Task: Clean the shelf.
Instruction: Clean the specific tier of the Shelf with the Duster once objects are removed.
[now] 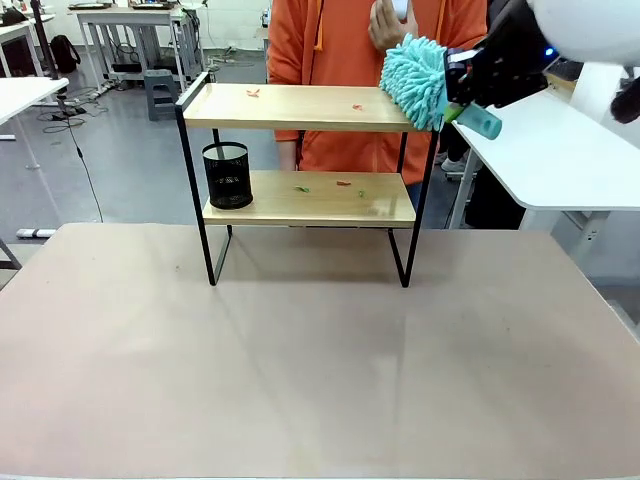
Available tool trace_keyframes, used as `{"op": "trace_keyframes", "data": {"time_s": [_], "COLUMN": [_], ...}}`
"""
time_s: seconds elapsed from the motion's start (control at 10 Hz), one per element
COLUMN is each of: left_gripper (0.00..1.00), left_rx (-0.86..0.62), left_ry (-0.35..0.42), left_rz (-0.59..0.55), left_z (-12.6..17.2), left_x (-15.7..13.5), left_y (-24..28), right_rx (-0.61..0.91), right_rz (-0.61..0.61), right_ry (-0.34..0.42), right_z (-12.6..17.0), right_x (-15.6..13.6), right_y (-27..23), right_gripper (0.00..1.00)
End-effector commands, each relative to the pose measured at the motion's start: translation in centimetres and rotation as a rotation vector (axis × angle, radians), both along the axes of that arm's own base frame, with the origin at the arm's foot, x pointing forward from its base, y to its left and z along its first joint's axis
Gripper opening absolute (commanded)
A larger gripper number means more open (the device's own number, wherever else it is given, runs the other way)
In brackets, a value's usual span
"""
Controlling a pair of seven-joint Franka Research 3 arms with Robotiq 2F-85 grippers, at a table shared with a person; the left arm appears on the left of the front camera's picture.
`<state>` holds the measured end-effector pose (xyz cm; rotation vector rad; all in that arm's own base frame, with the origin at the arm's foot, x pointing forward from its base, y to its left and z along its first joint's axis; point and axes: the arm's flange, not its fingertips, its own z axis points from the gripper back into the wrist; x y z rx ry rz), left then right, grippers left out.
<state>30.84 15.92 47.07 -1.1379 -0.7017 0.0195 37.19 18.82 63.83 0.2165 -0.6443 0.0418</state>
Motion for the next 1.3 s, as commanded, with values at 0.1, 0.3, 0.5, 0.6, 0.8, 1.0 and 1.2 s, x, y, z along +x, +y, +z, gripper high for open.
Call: {"op": "trace_keyframes", "data": {"time_s": [0.1, 0.3, 0.5, 0.6, 0.8, 1.0, 1.2], "left_gripper": [1.0, 1.0, 1.0, 1.0, 1.0, 1.0, 1.0], "left_rx": [-0.009, -0.009, -0.009, -0.009, -0.009, -0.009, -0.009], "left_ry": [-0.032, -0.032, -0.032, -0.032, -0.032, -0.032, -0.032], "left_rz": [0.001, 0.001, 0.001, 0.001, 0.001, 0.001, 0.001], "left_z": [0.0, 0.0, 0.0, 0.0, 0.0, 0.0, 0.0], "left_x": [0.1, 0.1, 0.1, 0.1, 0.1, 0.1, 0.1], "left_y": [-0.3, -0.3, -0.3, -0.3, -0.3, -0.3, -0.3], "right_rx": [0.043, 0.072, 0.124, 0.136, 0.163, 0.169, 0.186], "right_rz": [0.025, 0.084, 0.156, 0.19, 0.251, 0.321, 0.407], "right_ry": [0.005, 0.046, 0.065, 0.076, 0.103, 0.127, 0.172], "right_z": [0.2, -0.1, 0.3, 0.6, 0.5, 0.4, 0.0], "right_x": [0.4, 1.3, 2.2, 2.6, 3.4, 4.3, 4.4], "right_y": [1.7, 3.9, 6.4, 7.6, 9.9, 12.1, 13.4], "right_gripper": [0.12, 0.12, 0.12, 0.12, 0.12, 0.12, 0.12]}}
